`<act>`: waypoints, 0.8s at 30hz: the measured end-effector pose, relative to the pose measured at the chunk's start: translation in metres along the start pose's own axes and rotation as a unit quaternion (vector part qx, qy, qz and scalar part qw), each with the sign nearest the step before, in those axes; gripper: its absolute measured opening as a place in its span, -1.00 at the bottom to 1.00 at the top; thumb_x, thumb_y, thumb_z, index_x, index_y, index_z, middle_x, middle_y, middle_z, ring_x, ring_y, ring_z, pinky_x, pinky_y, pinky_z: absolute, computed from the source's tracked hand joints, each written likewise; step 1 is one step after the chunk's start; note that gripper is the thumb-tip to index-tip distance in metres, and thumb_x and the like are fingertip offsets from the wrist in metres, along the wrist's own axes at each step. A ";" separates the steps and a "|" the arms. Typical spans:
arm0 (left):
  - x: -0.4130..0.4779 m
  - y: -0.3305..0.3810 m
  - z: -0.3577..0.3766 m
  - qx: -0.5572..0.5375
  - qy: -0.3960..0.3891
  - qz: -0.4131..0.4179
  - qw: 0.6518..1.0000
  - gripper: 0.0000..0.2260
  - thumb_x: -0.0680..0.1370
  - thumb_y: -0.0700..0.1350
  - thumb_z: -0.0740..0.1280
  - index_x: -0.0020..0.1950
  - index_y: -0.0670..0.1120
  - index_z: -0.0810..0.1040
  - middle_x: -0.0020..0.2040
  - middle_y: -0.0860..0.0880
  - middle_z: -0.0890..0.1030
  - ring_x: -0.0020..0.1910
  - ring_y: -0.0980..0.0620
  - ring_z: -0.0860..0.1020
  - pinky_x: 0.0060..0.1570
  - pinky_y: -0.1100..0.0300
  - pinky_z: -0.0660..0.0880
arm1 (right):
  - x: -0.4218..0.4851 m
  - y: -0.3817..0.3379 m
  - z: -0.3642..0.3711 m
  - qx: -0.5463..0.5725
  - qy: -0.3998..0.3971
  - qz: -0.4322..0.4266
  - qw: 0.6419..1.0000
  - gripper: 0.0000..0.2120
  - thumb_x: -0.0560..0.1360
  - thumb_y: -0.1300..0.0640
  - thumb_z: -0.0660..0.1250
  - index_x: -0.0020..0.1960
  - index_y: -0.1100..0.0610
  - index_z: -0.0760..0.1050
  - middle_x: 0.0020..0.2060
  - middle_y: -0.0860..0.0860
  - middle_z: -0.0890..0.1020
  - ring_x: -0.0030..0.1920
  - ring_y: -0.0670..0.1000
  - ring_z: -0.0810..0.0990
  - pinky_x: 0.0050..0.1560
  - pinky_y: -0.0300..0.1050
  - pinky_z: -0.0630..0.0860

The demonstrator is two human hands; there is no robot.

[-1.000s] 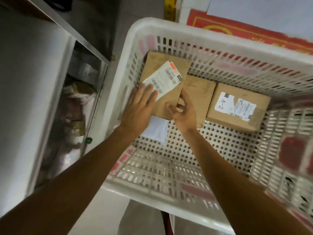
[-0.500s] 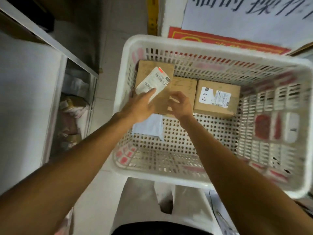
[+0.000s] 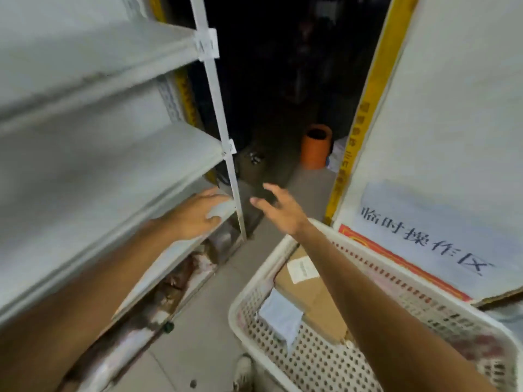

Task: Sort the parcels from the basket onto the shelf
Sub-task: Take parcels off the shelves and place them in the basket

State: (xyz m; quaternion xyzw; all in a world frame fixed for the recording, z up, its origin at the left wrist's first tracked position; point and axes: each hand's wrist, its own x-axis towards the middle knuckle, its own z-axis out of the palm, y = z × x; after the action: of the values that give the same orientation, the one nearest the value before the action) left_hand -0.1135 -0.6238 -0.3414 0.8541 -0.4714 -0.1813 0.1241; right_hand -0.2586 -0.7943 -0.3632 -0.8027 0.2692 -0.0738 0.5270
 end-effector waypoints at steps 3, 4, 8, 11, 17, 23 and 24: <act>-0.068 -0.020 -0.066 -0.025 0.096 -0.076 0.992 -0.52 0.56 -0.16 0.32 0.47 0.00 0.30 0.49 -0.05 0.25 0.47 -0.06 0.23 0.42 0.14 0.17 | 0.002 -0.094 0.025 0.047 -0.071 -0.106 0.991 -0.37 0.51 -0.14 0.34 0.50 -0.02 0.23 0.45 -0.01 0.31 0.42 0.02 0.34 0.25 -0.19 0.35; -0.092 -0.024 -0.087 -0.055 0.148 -0.104 0.982 -0.54 0.55 -0.18 0.33 0.44 0.00 0.34 0.44 -0.05 0.34 0.41 -0.09 0.34 0.34 0.10 0.31 | -0.001 -0.123 0.036 0.046 -0.097 -0.144 0.984 -0.36 0.52 -0.14 0.33 0.52 -0.03 0.20 0.47 -0.01 0.30 0.44 0.02 0.31 0.33 -0.13 0.33; -0.199 -0.033 -0.154 -0.120 0.290 -0.187 0.931 -0.57 0.55 -0.19 0.34 0.40 -0.01 0.38 0.34 -0.07 0.46 0.18 -0.08 0.51 0.06 0.05 0.49 | -0.026 -0.226 0.087 0.011 -0.175 -0.265 0.948 -0.36 0.53 -0.12 0.32 0.53 -0.03 0.17 0.51 -0.05 0.24 0.47 0.03 0.26 0.32 -0.14 0.25; -0.281 -0.042 -0.191 -0.064 0.334 -0.230 0.912 -0.58 0.55 -0.16 0.35 0.39 0.02 0.40 0.29 -0.05 0.51 0.14 -0.05 0.53 0.18 0.07 0.45 | -0.052 -0.290 0.127 -0.024 -0.216 -0.327 0.920 -0.36 0.52 -0.12 0.33 0.52 0.01 0.22 0.50 -0.01 0.27 0.47 0.03 0.27 0.35 -0.14 0.25; -0.428 -0.058 -0.230 0.029 0.357 -0.320 0.877 -0.53 0.55 -0.09 0.35 0.44 0.04 0.34 0.30 -0.02 0.51 0.21 -0.01 0.52 0.11 0.26 0.35 | -0.111 -0.387 0.202 -0.088 -0.264 -0.434 0.857 -0.39 0.51 -0.15 0.32 0.49 0.01 0.25 0.48 0.00 0.28 0.46 -0.01 0.26 0.33 -0.20 0.20; -0.538 -0.089 -0.244 0.076 0.400 -0.386 0.828 -0.57 0.55 -0.11 0.34 0.42 0.01 0.39 0.25 -0.06 0.56 0.17 -0.02 0.55 0.11 0.26 0.42 | -0.156 -0.451 0.283 -0.090 -0.293 -0.492 0.815 -0.38 0.52 -0.12 0.34 0.50 0.00 0.23 0.48 0.06 0.30 0.44 0.06 0.30 0.21 -0.23 0.23; -0.552 -0.096 -0.245 0.084 0.405 -0.396 0.820 -0.59 0.56 -0.11 0.33 0.41 -0.01 0.40 0.27 -0.07 0.55 0.19 -0.04 0.53 0.11 0.27 0.40 | -0.160 -0.459 0.296 -0.092 -0.297 -0.496 0.811 -0.39 0.52 -0.11 0.34 0.50 -0.01 0.23 0.47 0.06 0.30 0.43 0.07 0.32 0.20 -0.23 0.24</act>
State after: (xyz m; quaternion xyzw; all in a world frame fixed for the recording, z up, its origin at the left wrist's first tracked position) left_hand -0.2062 -0.0934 -0.0504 0.9706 -0.0128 0.1880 0.1496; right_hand -0.1118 -0.3360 -0.0584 -0.8547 -0.3292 -0.0582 0.3972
